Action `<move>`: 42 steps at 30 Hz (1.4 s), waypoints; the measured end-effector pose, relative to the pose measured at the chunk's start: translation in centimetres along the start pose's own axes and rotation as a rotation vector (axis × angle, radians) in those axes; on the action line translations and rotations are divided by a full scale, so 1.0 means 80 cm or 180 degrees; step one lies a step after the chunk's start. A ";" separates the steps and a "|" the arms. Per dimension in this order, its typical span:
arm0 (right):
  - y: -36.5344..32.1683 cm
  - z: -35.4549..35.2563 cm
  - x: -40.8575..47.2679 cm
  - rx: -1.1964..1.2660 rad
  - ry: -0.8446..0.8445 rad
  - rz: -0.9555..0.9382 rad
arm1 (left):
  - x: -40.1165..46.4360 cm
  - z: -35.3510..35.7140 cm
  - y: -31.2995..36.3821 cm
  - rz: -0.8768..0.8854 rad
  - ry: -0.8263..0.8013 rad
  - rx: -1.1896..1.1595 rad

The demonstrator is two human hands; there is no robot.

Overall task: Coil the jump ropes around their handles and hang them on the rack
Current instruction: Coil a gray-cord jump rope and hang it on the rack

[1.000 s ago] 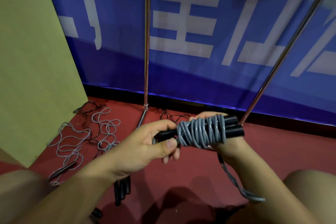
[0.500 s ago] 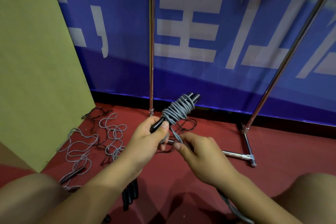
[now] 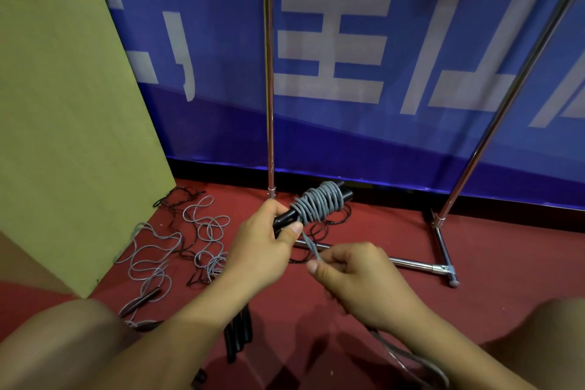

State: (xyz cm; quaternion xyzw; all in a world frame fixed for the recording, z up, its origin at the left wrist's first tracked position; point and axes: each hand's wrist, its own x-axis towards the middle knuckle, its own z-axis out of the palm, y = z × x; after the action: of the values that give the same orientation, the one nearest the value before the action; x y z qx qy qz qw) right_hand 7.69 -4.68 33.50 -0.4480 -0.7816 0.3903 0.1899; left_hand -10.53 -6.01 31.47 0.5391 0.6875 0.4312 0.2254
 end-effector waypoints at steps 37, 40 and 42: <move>-0.003 -0.011 -0.008 0.1547 0.0148 0.0159 | 0.022 -0.017 -0.008 -0.0133 -0.0355 0.1235; 0.004 -0.018 0.000 0.1421 0.0453 0.0072 | 0.021 -0.013 -0.007 0.0001 -0.0794 0.1266; 0.005 -0.021 0.003 0.1449 0.0577 0.0071 | 0.018 -0.009 -0.004 0.0136 -0.1115 0.1197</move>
State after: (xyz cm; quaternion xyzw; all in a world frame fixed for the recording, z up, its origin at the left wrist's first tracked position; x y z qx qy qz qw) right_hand 8.89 -3.64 34.24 -0.4355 -0.6483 0.5167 0.3510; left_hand -11.70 -4.95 31.76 0.6525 0.6944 0.2006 0.2277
